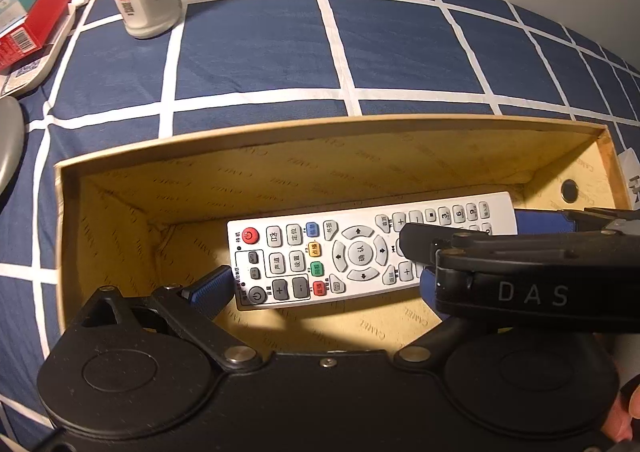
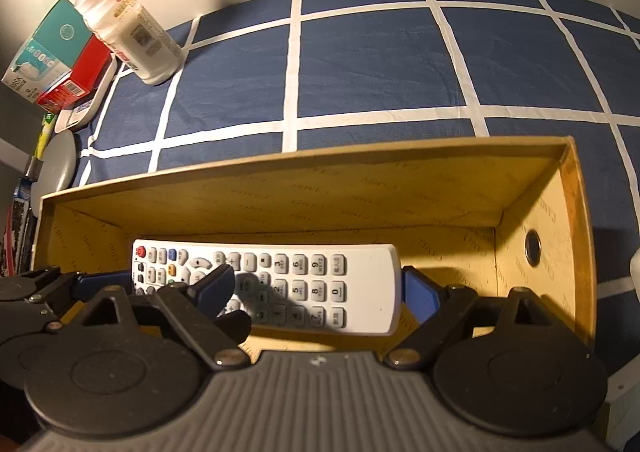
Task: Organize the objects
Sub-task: 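Lower the TV remote into the box and open both grippers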
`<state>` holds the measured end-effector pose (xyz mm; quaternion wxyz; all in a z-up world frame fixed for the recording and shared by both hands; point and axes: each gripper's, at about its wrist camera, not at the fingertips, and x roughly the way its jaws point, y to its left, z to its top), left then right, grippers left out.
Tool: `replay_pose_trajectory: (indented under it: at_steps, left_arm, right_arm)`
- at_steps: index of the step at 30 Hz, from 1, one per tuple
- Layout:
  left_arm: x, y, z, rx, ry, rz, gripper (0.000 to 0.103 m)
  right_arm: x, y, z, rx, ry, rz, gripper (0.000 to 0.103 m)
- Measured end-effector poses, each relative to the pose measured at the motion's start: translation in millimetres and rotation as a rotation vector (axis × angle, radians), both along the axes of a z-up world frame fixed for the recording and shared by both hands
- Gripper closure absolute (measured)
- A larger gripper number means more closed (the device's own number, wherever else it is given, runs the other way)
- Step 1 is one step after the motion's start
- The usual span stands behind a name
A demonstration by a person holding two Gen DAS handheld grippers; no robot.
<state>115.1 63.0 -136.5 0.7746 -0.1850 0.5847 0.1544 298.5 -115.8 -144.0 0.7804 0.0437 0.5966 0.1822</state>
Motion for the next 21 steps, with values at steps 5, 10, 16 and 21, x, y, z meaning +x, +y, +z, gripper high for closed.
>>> replay_pose_trajectory:
  at_steps: [5,10,16,21]
  left_arm:
    - [7.1,3.9,-7.9,-0.014,0.005,0.006,0.005]
    - [9.5,9.9,-11.9,-0.023,0.004,0.012,0.005]
    - [12.7,16.0,-18.4,-0.033,0.014,0.022,0.005]
    - [13.7,19.0,-23.5,-0.050,0.015,0.034,0.005]
  right_arm:
    - [9.7,-0.3,-7.8,-0.006,0.013,0.005,0.014]
    - [16.4,2.2,-14.4,-0.003,0.026,0.002,0.014]
    - [22.2,6.0,-22.0,-0.004,0.044,-0.001,0.014]
    - [25.4,8.6,-25.5,-0.017,0.047,0.012,0.014]
